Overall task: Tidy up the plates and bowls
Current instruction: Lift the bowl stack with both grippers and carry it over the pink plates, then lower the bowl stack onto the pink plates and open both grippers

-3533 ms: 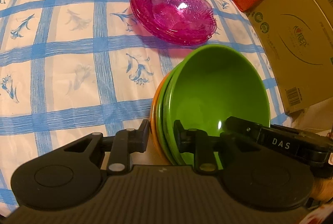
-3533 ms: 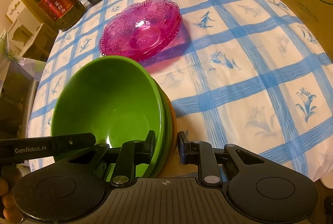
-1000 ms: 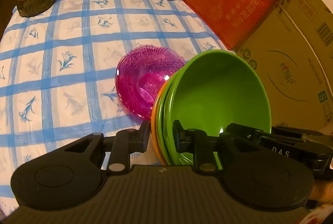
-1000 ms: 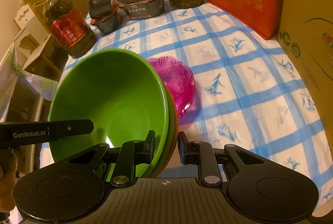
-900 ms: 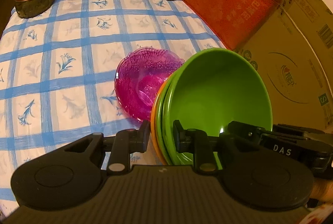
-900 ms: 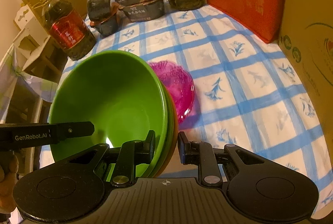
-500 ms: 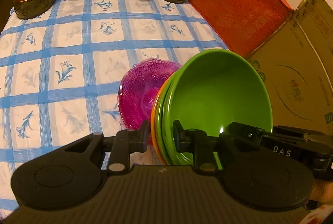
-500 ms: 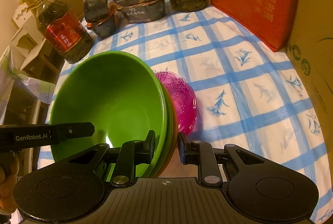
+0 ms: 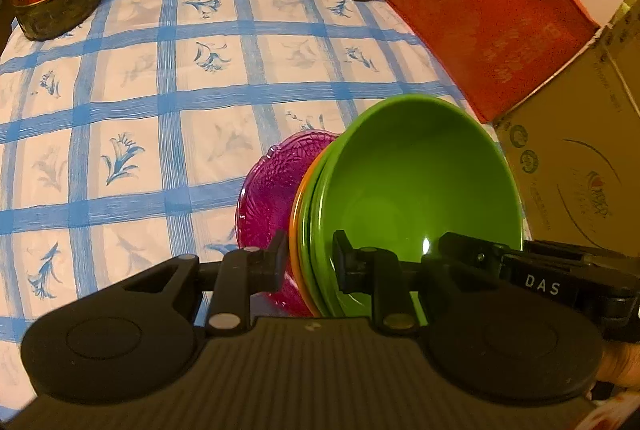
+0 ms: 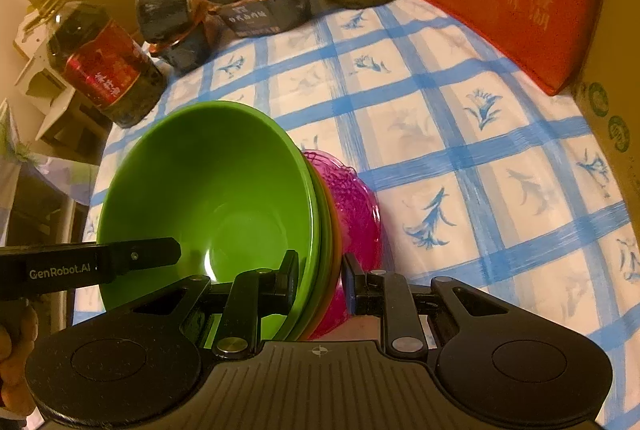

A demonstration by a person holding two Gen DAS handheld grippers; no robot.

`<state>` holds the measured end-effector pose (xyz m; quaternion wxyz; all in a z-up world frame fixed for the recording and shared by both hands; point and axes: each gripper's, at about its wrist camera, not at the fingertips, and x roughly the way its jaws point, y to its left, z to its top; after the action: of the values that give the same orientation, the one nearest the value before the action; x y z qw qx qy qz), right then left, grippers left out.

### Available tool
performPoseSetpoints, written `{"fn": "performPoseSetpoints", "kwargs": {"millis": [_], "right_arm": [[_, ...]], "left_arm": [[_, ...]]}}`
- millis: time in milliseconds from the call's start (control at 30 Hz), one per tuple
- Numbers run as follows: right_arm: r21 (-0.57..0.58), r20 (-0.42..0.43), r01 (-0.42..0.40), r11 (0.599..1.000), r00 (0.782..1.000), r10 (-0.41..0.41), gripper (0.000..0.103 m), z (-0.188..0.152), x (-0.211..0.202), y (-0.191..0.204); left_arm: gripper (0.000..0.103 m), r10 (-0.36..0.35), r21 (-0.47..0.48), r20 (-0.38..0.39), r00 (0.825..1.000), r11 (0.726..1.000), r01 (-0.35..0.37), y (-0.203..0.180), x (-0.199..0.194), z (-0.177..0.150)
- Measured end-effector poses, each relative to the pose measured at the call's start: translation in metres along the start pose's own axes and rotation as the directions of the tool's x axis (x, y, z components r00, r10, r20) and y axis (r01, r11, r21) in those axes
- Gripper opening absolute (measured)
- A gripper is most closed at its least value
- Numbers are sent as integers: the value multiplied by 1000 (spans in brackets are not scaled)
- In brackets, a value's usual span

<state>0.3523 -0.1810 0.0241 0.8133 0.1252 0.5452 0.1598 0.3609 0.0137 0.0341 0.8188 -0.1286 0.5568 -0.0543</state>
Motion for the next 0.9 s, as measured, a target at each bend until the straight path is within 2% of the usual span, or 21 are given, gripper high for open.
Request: {"fn": "performPoseSetpoints", "kwargs": {"millis": [367,900], "right_arm": [[23,-37,-10,1000,999,11,23,9,36,-13],[37,-56,-6,999,998,8,23,12,54,-20]], "left_arm": [[21,19,-23,-30,999,1000,-20,11,30,11],[21,28,-22,-30,999,999,-29,13,44,13]]}}
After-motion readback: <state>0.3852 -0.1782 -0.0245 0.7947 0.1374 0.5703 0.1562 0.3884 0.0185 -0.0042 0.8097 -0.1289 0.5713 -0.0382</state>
